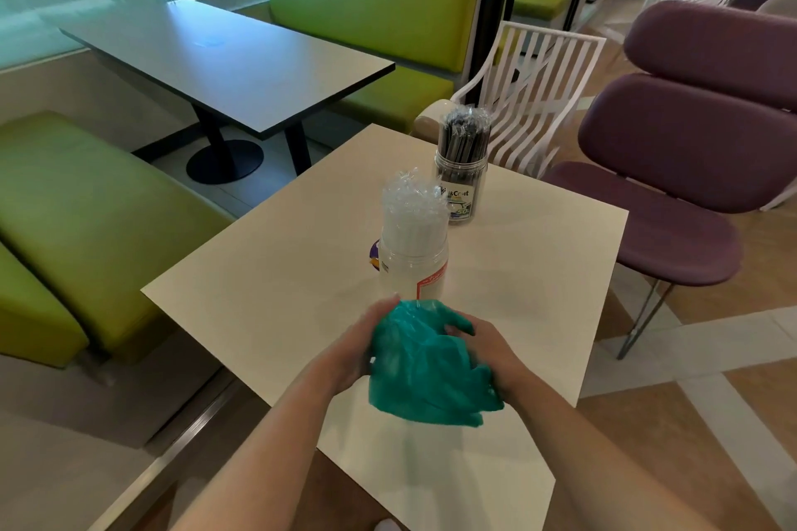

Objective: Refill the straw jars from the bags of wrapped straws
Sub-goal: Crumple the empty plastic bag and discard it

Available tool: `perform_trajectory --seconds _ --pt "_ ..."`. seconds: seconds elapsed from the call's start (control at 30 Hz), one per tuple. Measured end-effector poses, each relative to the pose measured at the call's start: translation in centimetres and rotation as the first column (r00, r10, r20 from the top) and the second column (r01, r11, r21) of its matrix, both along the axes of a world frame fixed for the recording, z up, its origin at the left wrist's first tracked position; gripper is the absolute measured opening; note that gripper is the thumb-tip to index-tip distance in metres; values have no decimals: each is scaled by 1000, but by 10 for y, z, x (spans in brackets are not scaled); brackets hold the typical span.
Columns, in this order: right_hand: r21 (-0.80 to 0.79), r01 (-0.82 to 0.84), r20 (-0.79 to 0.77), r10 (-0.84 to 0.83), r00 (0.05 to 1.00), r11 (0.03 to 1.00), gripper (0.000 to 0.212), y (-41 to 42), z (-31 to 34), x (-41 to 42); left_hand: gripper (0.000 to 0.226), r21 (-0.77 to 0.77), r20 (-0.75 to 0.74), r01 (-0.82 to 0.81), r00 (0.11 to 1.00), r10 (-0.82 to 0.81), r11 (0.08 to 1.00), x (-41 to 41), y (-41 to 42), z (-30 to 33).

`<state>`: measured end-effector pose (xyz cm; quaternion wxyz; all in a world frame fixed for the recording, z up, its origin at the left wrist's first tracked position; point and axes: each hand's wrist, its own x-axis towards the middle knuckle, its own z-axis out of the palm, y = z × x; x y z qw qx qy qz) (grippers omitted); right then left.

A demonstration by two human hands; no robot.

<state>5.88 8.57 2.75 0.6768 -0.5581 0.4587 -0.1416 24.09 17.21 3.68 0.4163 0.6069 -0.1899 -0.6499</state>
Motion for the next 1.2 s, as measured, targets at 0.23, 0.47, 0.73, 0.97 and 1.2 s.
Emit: perform_trajectory --seconds 0.23,0.47,0.73,0.97,1.2 --pt "-54 39 83 -34 996 998 31 -3 -4 6 93 98 304 163 934 -186 982 -7 -1 -16" --pt "116 -219 14 218 976 969 97 -1 -3 -10 57 -18 355 55 934 -45 998 -1 3 -21" --pt "127 68 167 -89 982 990 35 -1 -8 -11 24 -22 280 -38 959 43 999 -4 3 -15" --pt "458 45 198 -151 968 888 50 -12 3 -14 28 -67 354 -119 925 135 991 -2 3 -12" --pt "396 -138 41 132 990 908 56 -7 -2 -8 47 -120 258 -94 958 123 988 -7 0 2"
